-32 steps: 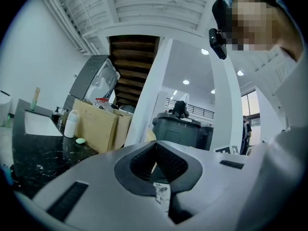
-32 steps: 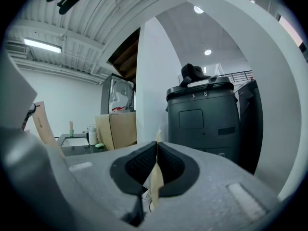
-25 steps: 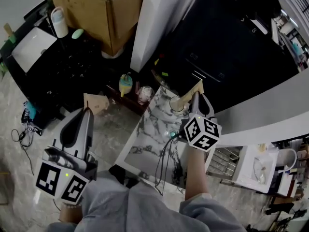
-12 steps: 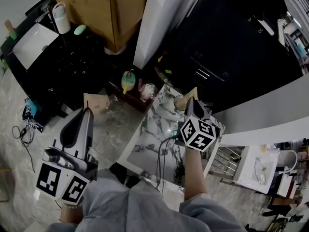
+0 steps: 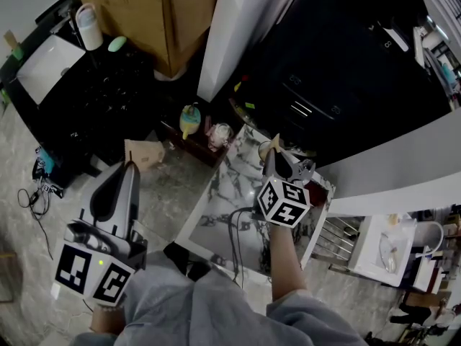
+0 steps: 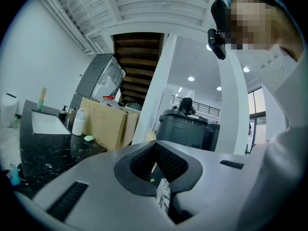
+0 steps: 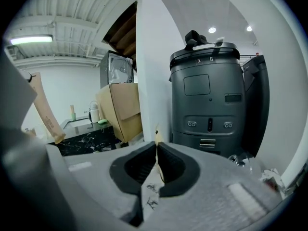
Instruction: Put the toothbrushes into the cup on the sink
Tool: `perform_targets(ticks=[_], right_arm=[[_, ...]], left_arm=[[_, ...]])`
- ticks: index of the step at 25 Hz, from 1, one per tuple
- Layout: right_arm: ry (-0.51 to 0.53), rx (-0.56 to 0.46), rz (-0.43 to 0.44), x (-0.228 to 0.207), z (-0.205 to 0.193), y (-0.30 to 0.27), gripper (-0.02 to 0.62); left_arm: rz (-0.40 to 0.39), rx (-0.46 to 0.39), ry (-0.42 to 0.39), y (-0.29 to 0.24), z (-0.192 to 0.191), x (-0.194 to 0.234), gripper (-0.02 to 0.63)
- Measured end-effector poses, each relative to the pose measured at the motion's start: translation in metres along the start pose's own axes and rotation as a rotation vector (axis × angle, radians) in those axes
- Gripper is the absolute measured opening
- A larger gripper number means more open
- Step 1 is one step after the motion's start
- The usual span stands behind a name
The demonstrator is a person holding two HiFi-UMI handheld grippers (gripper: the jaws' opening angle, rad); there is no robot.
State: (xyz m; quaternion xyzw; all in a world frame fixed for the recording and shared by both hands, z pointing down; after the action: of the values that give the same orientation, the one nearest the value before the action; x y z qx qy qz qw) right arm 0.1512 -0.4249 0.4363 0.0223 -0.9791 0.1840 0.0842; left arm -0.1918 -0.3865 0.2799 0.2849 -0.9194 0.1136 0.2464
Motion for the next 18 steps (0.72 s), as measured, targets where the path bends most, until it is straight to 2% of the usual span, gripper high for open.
perform_targets(ticks=[8,18], right_arm=[[-0.004,-0.036,0.02,0.005,0.008,0.008,0.069],[-0.043,-0.152,-0.002,-0.006,0.039,0.058,0.063]], left_arm=[[-0.019,0.009,0.002,-0.004,-0.003,-0.004,0.006],[-0.12,0.039,-0.002,-0.025,-0.011,-0.029,0.005]])
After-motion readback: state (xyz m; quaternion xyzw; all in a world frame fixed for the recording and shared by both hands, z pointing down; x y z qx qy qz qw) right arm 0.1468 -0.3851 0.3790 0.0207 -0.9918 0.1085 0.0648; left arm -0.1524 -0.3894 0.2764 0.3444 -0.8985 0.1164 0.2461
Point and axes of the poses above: the fingertips, and each gripper's own axes: y backward along the fingers, x to its left, z out of its top, the point moved 5 cm from there along y, backward along the fingers, and after that the axes turned 15 degrees about y, right-handed, at the moved point
